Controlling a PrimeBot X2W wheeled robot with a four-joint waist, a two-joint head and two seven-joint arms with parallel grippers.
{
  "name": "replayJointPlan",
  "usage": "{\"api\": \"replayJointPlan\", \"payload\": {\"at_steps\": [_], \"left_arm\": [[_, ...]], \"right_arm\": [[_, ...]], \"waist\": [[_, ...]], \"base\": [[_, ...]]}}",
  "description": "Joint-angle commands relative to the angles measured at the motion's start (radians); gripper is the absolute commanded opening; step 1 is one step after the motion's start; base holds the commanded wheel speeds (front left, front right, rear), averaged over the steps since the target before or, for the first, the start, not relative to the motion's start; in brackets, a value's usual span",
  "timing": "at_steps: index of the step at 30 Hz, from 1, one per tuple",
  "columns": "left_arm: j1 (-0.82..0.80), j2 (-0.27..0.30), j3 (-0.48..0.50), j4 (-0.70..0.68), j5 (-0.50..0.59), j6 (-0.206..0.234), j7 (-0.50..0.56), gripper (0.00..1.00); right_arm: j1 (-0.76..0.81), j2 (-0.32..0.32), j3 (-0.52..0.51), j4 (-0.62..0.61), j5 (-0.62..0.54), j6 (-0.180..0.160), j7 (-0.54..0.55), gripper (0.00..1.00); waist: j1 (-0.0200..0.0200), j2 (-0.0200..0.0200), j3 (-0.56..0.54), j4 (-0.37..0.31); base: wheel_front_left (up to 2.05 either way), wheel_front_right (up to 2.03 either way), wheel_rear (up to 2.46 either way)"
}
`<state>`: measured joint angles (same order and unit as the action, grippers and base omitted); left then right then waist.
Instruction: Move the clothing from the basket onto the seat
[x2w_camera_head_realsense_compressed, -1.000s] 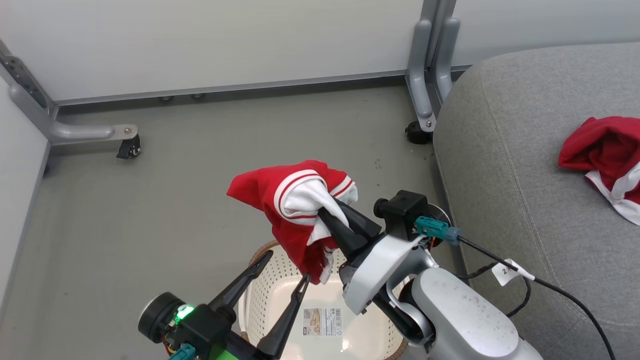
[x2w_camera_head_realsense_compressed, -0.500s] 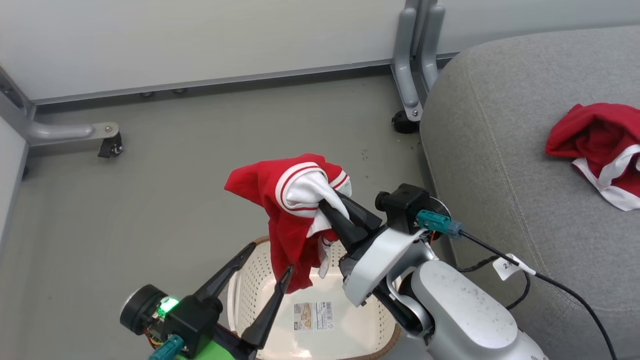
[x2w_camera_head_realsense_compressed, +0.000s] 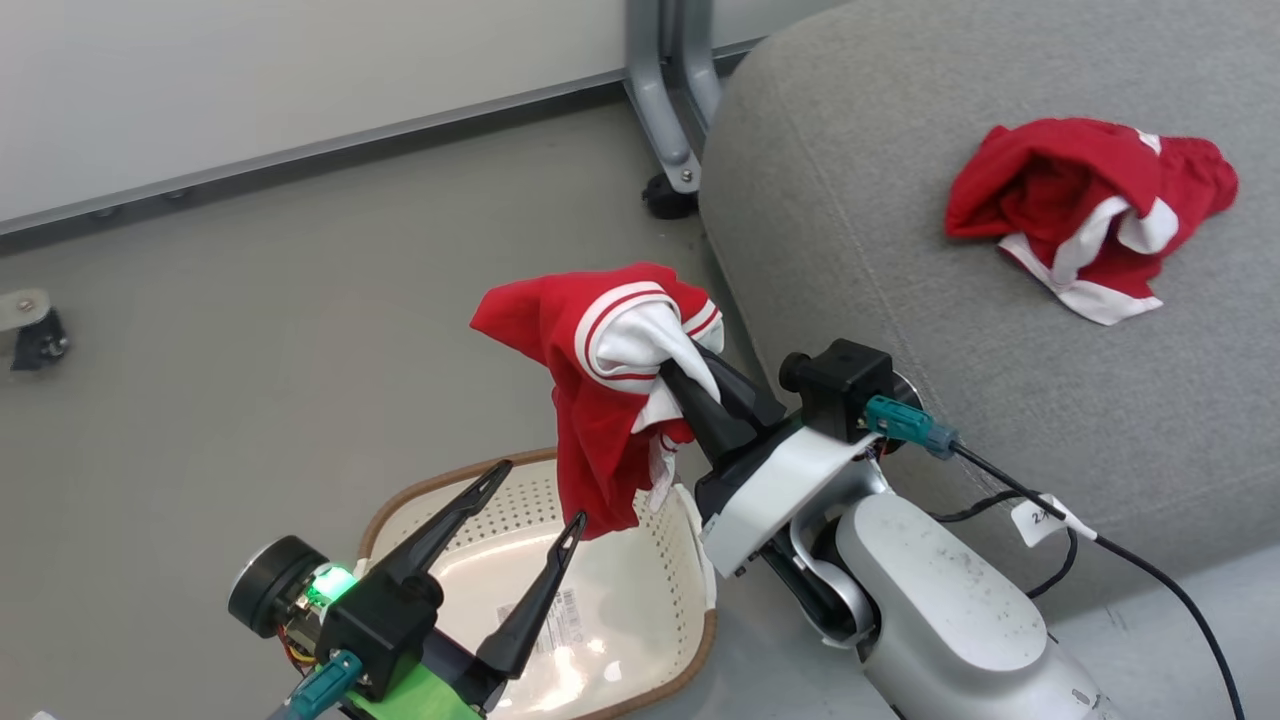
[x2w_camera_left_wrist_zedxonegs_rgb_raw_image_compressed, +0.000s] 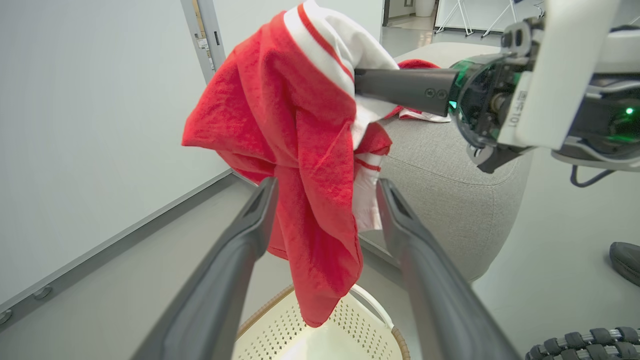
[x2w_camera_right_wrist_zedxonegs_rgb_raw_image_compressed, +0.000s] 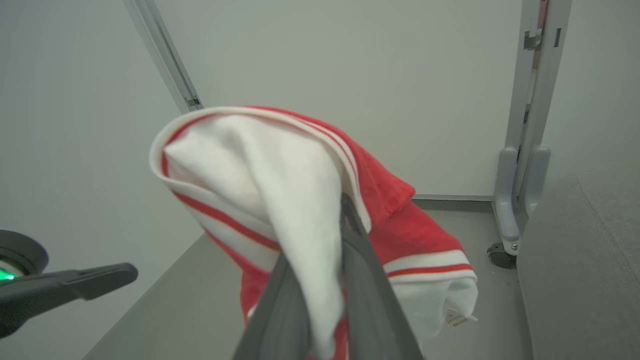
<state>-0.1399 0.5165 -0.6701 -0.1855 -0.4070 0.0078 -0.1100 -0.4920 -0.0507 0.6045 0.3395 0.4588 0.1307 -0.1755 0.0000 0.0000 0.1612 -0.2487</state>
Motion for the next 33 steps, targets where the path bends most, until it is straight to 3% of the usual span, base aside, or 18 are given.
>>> {"api": "replayJointPlan", "payload": {"at_steps": [1,9,16,27,33], "left_arm": [[-0.021,0.013,0.004,-0.005,0.012,0.0,0.003,1.0],[-0.038,0.04,-0.006,-0.039,0.02,-0.012,0.038,1.0],[-0.044,0.051,-0.012,-0.067,0.024,-0.011,0.052,1.0],[-0.092,0.05,-0.018,-0.116,0.032,-0.024,0.066,1.0],[-0.141,0.064,-0.015,-0.146,0.053,-0.043,0.076,1.0]], "right_arm": [[-0.005,0.0,-0.006,0.0,0.006,0.0,-0.012,0.0],[0.005,0.0,-0.05,0.003,0.01,0.0,-0.041,0.0],[0.013,0.0,-0.09,0.002,0.003,0.0,-0.058,0.0],[-0.083,-0.001,-0.229,0.042,-0.028,0.0,-0.075,0.0],[-0.238,-0.054,-0.365,0.062,-0.074,0.0,-0.08,0.0]], "waist": [[0.0,0.0,0.049,-0.113],[0.0,0.0,0.087,-0.241],[0.0,0.0,0.117,-0.302],[0.0,0.0,0.181,-0.278],[0.0,0.0,0.257,-0.23]], "base": [[0.0,0.0,0.0],[0.0,0.0,0.0],[0.0,0.0,0.0],[0.0,0.0,0.0],[0.0,0.0,0.0]]}}
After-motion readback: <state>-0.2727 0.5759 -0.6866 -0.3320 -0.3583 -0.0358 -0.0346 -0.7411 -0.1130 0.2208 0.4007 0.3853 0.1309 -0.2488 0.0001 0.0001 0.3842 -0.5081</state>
